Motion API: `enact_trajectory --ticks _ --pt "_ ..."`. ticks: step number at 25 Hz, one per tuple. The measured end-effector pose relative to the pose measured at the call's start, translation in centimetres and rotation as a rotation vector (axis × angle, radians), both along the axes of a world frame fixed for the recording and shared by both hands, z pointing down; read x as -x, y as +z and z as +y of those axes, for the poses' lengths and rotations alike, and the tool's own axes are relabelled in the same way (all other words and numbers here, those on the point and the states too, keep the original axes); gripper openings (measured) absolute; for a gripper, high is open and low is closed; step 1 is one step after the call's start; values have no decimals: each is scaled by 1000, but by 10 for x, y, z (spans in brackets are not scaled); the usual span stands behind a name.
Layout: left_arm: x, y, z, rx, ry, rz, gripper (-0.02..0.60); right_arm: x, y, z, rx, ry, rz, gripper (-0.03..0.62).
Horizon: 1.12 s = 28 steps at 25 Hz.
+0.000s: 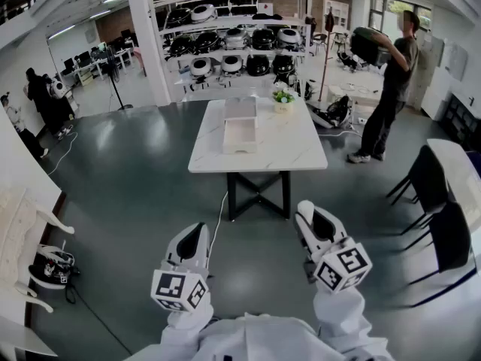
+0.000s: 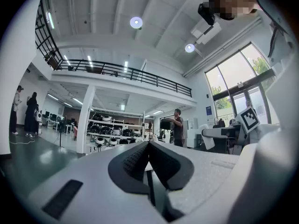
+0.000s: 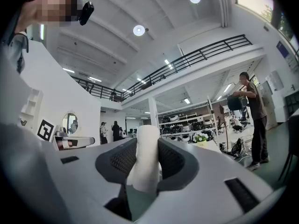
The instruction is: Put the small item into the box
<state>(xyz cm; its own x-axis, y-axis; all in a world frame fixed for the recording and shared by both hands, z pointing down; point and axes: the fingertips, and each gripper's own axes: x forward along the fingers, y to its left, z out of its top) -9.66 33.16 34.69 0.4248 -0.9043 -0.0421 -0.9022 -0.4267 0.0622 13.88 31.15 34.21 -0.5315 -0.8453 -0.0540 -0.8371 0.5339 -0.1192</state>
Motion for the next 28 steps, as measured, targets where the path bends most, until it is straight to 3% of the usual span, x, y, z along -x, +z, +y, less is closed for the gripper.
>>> enact_trajectory --ticks 11,28 --pt "-4 4 -2 4 -17 16 -2 -13 4 -4 3 6 -3 120" --pt "-17 18 -8 38 -86 22 -2 -26 13 -31 23 -64 -54 120"
